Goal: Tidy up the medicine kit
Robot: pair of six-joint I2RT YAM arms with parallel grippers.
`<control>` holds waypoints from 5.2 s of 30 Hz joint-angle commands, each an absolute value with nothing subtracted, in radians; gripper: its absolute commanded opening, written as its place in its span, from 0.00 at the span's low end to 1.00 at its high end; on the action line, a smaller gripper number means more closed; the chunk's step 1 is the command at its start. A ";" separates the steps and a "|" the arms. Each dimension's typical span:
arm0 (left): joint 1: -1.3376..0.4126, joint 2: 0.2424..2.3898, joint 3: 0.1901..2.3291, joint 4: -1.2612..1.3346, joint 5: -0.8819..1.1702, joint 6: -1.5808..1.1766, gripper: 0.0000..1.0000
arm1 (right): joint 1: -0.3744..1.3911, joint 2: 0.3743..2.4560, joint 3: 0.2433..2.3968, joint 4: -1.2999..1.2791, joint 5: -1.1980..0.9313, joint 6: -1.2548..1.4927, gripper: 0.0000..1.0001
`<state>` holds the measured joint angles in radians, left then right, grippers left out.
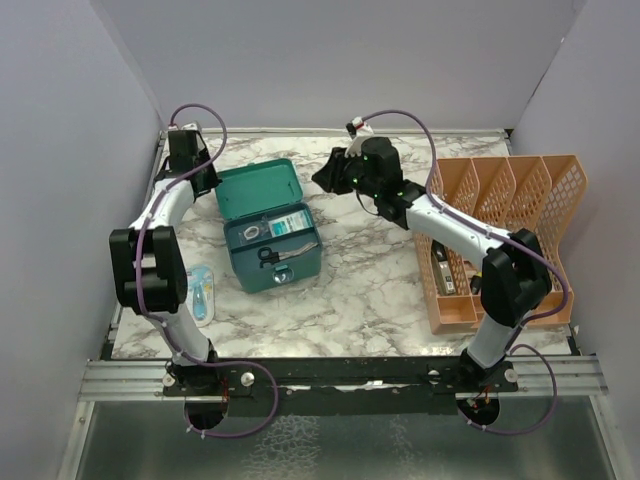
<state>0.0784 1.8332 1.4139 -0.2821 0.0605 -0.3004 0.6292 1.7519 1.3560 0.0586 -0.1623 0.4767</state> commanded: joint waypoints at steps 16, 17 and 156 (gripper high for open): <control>-0.072 1.296 0.808 0.461 -0.033 -0.085 0.00 | 0.653 1.750 1.543 -0.097 0.002 0.375 0.51; -0.095 1.277 0.776 0.497 -0.039 -0.066 0.00 | 0.655 1.755 1.559 -0.105 -0.003 0.372 0.51; -0.201 1.160 0.758 -0.288 0.153 -0.611 0.71 | 0.661 1.735 1.380 -0.194 0.054 0.534 0.58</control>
